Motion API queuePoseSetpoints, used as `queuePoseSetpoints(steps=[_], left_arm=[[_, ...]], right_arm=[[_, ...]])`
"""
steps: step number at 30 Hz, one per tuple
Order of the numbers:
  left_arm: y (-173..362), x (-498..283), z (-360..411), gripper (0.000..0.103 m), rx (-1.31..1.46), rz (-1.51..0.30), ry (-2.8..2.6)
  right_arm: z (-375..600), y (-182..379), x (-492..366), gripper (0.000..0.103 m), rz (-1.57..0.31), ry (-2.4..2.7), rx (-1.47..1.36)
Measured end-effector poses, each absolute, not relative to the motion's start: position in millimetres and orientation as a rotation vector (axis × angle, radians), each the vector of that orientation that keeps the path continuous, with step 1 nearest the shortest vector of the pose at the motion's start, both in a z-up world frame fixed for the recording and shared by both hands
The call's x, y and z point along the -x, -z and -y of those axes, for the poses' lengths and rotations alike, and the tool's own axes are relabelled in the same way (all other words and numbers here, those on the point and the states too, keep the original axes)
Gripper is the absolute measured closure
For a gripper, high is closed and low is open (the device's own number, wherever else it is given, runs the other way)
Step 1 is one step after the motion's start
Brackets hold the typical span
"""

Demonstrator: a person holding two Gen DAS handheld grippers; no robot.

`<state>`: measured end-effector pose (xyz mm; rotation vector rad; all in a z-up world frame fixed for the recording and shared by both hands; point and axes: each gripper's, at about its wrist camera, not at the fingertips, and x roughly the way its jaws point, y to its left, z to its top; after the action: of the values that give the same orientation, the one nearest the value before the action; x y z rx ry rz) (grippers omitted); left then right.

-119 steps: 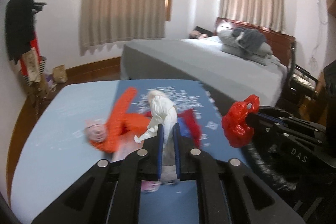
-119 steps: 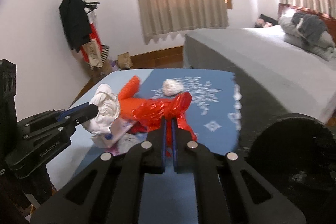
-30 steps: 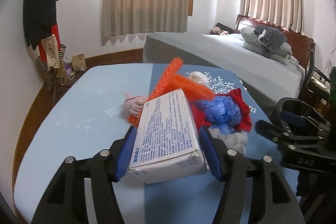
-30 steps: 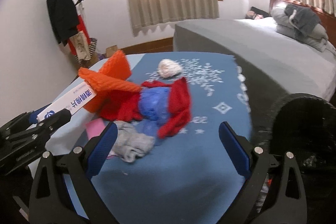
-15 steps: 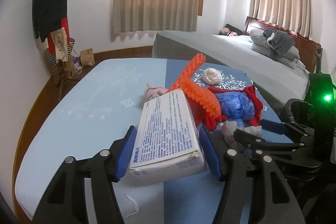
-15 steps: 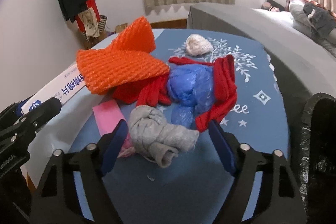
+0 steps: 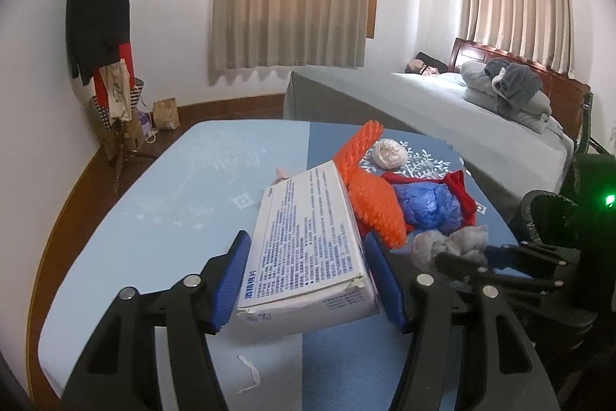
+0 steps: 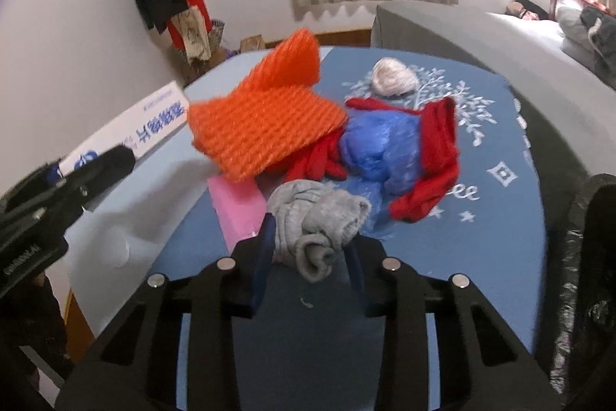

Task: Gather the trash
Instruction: 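Grasp the grey sock with the right tool, then carry the box and sock over the black bin and release both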

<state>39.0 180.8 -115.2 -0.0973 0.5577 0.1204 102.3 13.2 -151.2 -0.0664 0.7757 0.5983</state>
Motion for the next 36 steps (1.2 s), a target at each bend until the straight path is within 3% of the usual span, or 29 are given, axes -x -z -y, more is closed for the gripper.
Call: queuePoseSetpoints(steps=[17,36], left_arm=[[77,-40,-139,0.042,0.072,-0.464,-0.018],[68,-71,-40,0.042,0.028,-0.439,0.227]], right_arm=[[58,83,-87,0.069,-0.586,-0.516,-0.011],[180,70,-76,0.069,-0.52,-0.234,-0.078]])
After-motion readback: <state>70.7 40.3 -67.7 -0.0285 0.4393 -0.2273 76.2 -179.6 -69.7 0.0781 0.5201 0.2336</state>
